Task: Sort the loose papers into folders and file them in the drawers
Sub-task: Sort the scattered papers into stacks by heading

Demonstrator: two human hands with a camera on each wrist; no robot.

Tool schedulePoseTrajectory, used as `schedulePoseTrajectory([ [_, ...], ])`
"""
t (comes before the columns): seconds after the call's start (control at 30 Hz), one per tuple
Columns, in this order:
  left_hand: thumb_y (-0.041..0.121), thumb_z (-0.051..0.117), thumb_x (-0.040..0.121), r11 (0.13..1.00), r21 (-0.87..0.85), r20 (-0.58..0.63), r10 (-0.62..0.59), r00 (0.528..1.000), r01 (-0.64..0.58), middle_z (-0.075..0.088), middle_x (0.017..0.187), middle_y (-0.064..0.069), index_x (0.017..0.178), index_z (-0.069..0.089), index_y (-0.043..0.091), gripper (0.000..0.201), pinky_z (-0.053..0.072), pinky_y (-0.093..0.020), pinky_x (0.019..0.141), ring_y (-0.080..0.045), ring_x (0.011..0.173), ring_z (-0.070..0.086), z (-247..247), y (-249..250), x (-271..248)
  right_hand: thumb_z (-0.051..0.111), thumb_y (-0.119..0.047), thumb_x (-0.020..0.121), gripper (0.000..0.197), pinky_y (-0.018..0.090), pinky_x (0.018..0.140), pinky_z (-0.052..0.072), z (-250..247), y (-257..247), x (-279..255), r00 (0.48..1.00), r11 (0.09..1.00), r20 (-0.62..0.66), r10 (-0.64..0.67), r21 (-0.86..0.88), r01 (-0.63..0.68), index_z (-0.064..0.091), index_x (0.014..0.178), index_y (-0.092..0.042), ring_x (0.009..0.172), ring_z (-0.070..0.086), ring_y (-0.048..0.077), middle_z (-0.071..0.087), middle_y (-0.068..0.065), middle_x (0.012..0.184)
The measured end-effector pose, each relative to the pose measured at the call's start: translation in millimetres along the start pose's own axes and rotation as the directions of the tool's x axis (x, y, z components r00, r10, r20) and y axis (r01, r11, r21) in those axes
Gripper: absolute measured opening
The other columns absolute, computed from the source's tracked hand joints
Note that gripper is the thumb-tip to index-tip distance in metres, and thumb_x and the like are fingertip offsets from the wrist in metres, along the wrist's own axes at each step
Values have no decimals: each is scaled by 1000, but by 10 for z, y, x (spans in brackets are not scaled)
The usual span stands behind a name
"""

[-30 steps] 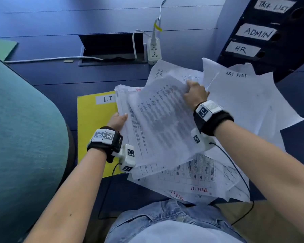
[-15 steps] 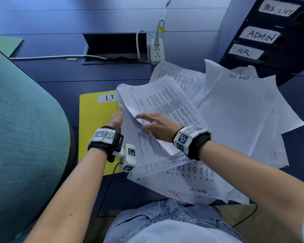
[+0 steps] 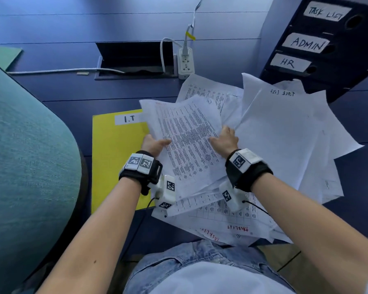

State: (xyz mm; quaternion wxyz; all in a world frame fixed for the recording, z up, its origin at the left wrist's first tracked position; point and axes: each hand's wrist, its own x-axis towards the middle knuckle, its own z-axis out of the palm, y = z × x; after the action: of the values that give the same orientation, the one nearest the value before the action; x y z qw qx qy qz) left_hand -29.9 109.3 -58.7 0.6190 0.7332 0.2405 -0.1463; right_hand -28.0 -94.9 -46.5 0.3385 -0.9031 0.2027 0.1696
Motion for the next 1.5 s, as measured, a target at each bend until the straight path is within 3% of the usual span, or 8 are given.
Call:
schedulePoseTrajectory([
  [0.23,-8,56,85,891,-190,103,436,894,-413,68,92,8,121,48,-4,36,52,-12,68,4,72,65,-127,831,-595,60,-25,90,35,30,80,51,-569,-108,-139,976,654,-22,-217,739,162,57,119,-6,92,66,17,66,7,108],
  [0.43,-12,55,84,686,-278,-101,675,731,-672,66,64,28,90,51,15,27,48,-9,65,12,67,62,-218,1461,-945,46,-11,94,12,30,87,50,-1220,-520,-690,705,309,-562,-433,642,702,47,104,-17,96,60,10,58,1,104],
  [0.53,5,68,78,689,-339,-132,639,758,-640,67,67,26,91,53,15,23,48,-9,67,12,68,62,-171,1326,-937,47,-15,93,14,28,87,48,-1073,-443,-815,701,349,-553,-451,614,708,39,104,-18,97,55,9,52,2,105],
  [0.7,46,86,49,750,-350,-64,579,813,-561,64,107,-6,124,43,-10,103,52,-25,80,-15,98,64,-89,942,-884,56,-29,91,55,15,97,39,-720,-247,-879,862,463,-404,-306,728,506,26,134,-12,112,43,-10,40,-4,132],
  [0.87,40,62,66,819,-177,-126,532,838,-546,60,101,-9,114,49,1,63,52,-42,83,-24,93,59,44,754,-791,37,-11,100,52,-12,71,24,-514,-252,-843,880,613,-415,-230,641,462,12,141,10,107,38,-12,38,4,130],
  [1.0,14,49,83,815,-37,-254,551,795,-578,58,103,-10,117,48,4,35,49,-29,80,-18,92,55,-153,955,-782,43,-7,97,15,3,62,43,-590,-434,-775,826,610,-511,-239,583,537,33,109,-3,72,55,-12,48,-11,93],
  [1.23,-1,50,88,947,96,-334,321,886,-307,61,108,-8,123,52,6,36,49,-23,87,-22,101,60,-695,562,-490,44,5,89,48,43,76,55,-57,-479,-677,912,771,-171,-374,490,408,24,130,-9,83,64,35,61,24,106],
  [1.5,4,49,89,932,321,-437,-11,899,168,56,126,-18,122,54,1,34,41,-35,95,-33,116,53,-901,-130,-330,42,8,88,68,38,109,32,486,-317,-699,890,912,203,-409,129,390,15,147,-10,129,39,34,36,19,143],
])
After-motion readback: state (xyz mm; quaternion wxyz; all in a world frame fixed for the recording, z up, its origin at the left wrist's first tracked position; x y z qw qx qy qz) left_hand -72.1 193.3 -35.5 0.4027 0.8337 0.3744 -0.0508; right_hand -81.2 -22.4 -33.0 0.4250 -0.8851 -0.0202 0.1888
